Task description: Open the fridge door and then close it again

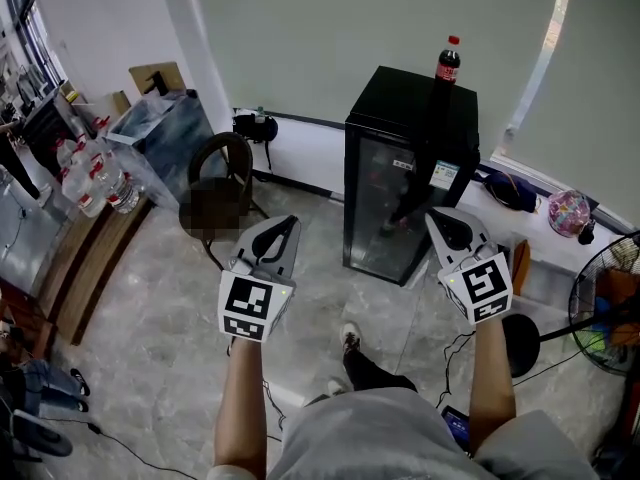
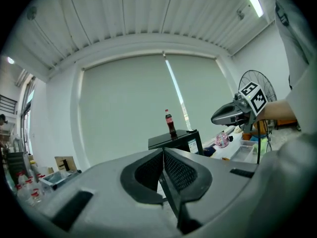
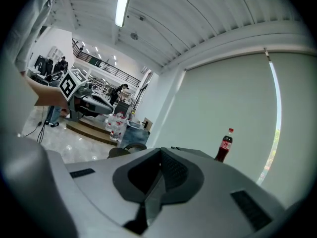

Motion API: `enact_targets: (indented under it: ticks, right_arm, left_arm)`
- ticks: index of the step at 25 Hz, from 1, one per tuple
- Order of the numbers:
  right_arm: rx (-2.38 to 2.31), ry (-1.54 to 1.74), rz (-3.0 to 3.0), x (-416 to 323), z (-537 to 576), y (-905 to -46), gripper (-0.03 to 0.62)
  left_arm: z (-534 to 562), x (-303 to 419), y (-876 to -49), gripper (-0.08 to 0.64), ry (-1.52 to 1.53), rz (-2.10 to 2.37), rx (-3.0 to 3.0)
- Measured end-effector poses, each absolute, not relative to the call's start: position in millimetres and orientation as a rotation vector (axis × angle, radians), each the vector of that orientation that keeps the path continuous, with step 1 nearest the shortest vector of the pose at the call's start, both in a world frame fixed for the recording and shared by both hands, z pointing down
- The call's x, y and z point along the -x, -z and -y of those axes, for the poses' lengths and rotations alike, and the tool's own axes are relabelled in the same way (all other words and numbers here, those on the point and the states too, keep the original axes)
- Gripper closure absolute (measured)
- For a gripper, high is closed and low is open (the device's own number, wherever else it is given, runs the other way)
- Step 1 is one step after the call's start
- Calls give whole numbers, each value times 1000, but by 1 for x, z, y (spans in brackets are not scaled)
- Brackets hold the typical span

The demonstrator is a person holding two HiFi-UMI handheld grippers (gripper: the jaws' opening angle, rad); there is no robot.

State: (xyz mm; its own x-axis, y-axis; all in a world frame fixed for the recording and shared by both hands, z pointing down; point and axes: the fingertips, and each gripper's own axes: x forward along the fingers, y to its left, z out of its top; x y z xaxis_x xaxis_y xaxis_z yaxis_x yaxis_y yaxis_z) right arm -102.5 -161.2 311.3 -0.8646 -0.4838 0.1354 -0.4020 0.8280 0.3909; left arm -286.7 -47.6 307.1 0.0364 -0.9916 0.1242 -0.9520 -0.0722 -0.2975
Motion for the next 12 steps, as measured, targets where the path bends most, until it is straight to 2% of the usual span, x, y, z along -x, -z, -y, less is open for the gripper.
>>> enact_targets:
  ticks: [12]
  right_arm:
    - [-648, 519, 2751, 110, 172, -328, 595]
  left_arm:
    - [59, 293, -319, 546, 474, -2026, 2202]
